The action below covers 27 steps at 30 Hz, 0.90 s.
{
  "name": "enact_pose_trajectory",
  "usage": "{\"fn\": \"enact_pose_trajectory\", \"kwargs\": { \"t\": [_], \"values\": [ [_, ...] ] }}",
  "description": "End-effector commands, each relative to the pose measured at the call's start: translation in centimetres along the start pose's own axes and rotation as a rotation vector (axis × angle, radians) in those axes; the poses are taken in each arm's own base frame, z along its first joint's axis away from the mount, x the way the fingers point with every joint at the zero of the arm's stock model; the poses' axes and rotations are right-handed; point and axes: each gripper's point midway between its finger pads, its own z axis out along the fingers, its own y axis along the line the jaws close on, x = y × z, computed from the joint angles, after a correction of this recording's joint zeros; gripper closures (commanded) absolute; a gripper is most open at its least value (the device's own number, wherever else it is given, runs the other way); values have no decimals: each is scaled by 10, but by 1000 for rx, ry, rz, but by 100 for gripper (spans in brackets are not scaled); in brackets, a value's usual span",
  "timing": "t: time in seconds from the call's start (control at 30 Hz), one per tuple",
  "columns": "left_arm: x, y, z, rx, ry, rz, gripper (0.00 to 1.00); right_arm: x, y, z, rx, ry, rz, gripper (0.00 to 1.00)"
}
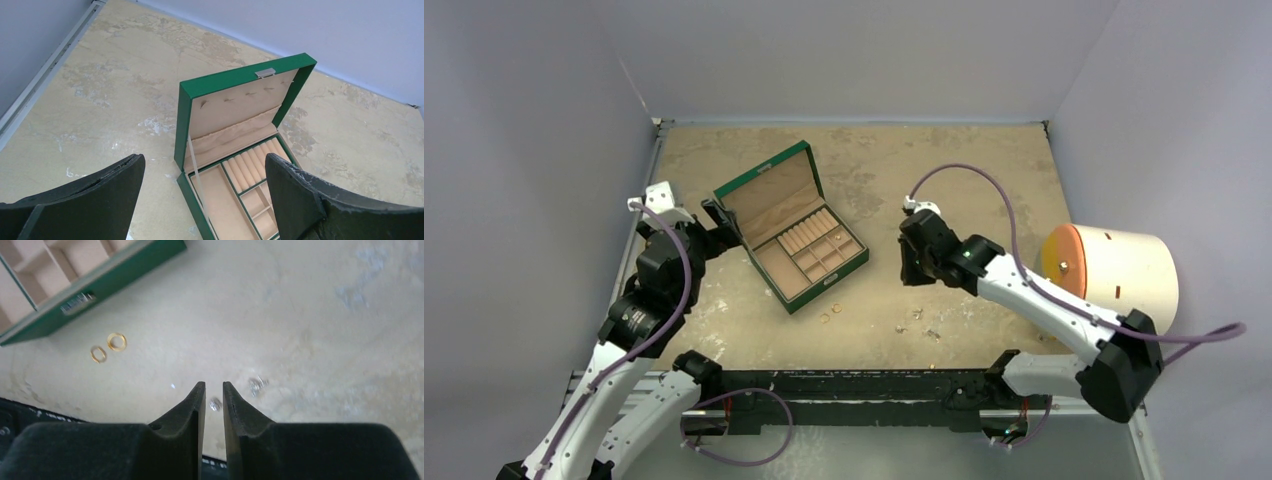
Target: Organize the mixed jewelry
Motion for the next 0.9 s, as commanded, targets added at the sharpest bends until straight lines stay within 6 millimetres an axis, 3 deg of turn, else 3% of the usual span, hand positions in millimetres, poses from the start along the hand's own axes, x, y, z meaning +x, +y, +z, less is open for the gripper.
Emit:
{"fn": "enact_pose_trajectory", "kwargs": {
  "t": [0.0, 0.13, 0.33, 0.63, 0.87],
  "values": [
    [-10, -7, 2, 20, -30, -19, 10, 36, -30, -26, 83, 65, 99, 77],
    [-9, -7, 3, 20, -26, -17, 10, 63, -44, -44, 128, 132, 196, 76],
    [-10, -8, 2, 29, -27, -21, 10, 100, -58, -50, 184, 223, 294, 76],
    [-11, -12, 0, 52, -27, -27, 10, 145, -59, -39, 225, 355, 373, 71],
    [-12, -13, -1, 63, -31, -31, 10, 167, -50, -24, 239, 411, 388, 71]
  ]
}}
